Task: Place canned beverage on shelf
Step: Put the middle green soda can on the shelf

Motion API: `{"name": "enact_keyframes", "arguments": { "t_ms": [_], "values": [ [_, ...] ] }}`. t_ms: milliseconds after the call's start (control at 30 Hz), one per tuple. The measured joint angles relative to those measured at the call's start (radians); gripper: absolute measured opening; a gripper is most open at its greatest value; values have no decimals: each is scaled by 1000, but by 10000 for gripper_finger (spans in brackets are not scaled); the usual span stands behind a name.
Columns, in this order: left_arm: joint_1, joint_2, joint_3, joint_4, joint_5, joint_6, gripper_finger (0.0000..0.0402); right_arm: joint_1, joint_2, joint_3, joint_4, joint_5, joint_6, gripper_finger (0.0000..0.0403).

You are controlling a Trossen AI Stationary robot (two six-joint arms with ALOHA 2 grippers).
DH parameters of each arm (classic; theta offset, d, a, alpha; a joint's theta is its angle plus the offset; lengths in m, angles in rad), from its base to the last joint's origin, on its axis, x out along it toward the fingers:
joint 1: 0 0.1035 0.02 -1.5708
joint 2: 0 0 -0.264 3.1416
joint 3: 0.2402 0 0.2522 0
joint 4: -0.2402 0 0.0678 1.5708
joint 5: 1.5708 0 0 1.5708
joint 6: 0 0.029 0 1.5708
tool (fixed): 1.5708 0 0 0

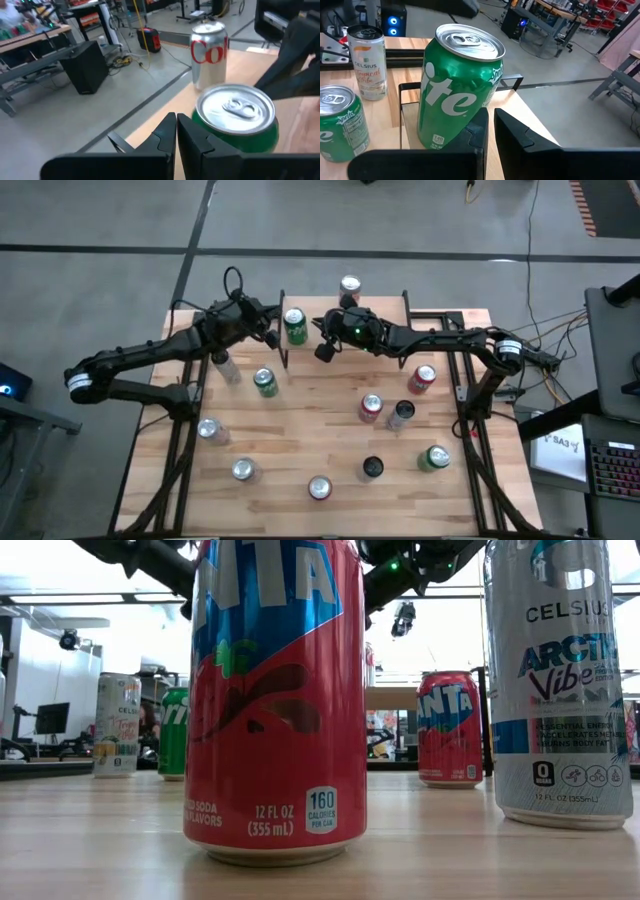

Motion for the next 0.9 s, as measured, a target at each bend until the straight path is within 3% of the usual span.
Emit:
{"name": "enact_keyframes", "arguments": {
  "t_ms": [333,533,900],
  "values": [
    [0,67,0,21,8,-37,0,0,0,0,0,-2,-1,22],
    [-11,41,-1,-18,70,-94,0,0,0,-1,-1,-2,-2,22],
    [-15,-4,0,-70,56,-132,0,0,0,-8,-29,-36,21,22]
  ]
}}
